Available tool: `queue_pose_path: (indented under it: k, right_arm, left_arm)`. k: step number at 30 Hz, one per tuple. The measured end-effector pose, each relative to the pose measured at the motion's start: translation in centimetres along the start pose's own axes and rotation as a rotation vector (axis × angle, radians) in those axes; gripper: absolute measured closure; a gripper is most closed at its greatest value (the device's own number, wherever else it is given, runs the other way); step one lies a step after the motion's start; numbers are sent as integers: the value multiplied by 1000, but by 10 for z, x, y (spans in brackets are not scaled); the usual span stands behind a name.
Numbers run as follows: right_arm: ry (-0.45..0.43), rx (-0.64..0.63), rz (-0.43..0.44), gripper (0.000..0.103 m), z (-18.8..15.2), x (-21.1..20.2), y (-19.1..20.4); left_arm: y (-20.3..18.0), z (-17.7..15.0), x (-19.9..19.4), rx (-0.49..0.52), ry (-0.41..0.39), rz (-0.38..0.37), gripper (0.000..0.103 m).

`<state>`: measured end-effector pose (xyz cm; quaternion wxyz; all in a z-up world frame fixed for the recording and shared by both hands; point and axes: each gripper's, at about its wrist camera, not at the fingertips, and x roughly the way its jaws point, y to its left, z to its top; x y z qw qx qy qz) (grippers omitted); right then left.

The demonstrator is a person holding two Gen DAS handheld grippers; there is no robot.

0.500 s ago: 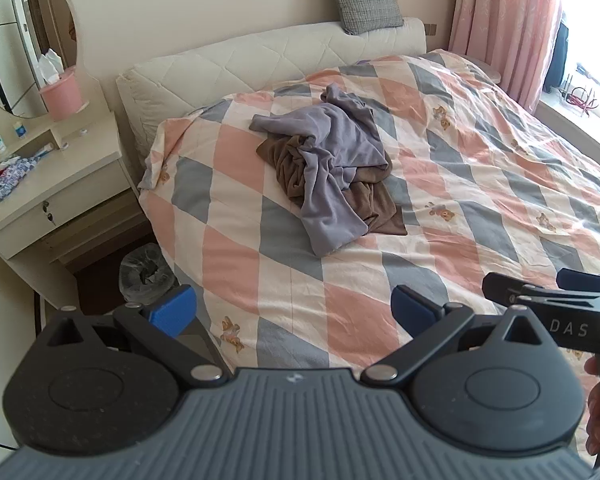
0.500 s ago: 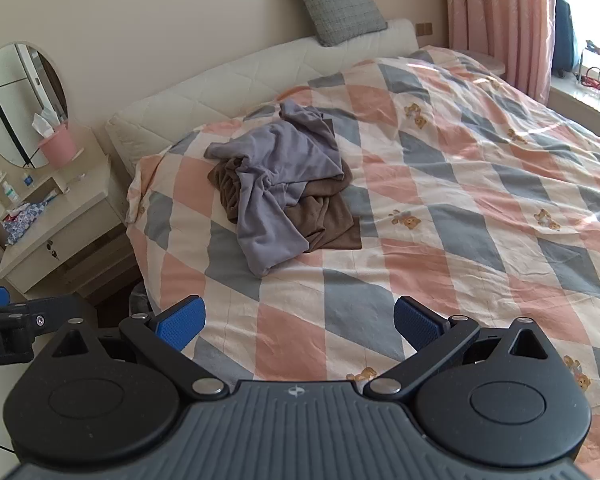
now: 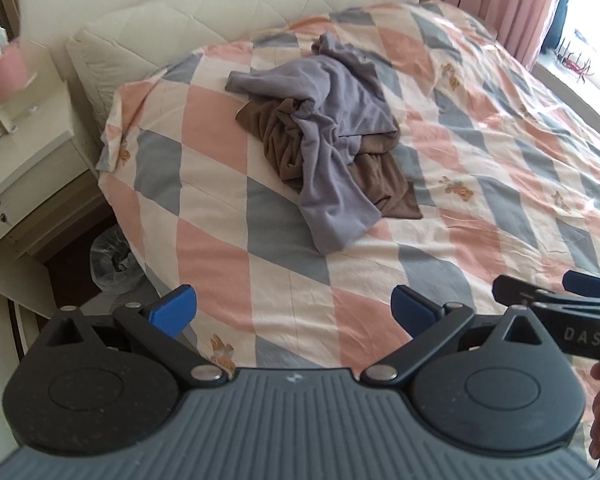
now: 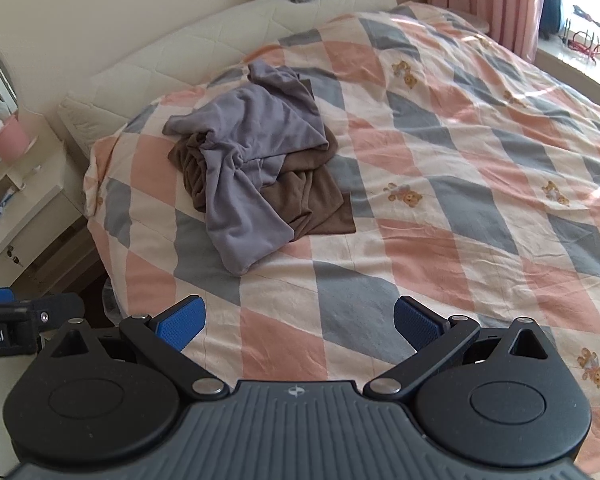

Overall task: Fold clothes
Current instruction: 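Move both grippers toward the lavender-grey garment on the bed, then grasp the lavender-grey garment with the right gripper while the left gripper grasps another part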

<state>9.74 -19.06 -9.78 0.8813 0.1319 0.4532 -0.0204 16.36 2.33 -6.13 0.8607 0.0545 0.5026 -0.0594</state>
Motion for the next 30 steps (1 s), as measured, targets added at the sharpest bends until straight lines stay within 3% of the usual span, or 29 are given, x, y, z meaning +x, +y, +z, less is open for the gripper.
queue_pose_path:
  k: [6,10,16,22,30]
  right_arm:
    - [-36,50,-13,0,28,42,16]
    - [-17,61,-41,0,50,74,25]
    - [30,138,-14,0,82,119,33]
    - [54,117,-17,0,111,156,47]
    - [34,88,3,7,148,195,58]
  left_arm:
    - [22,44,49,13,66,-23,1]
    - [39,77,82,17,99,-46,1]
    - [68,121,126,-9,168,-111,1]
    - [83,162,163,-30,181,-183,1]
    - [112,221,219,-158,176,-273,1]
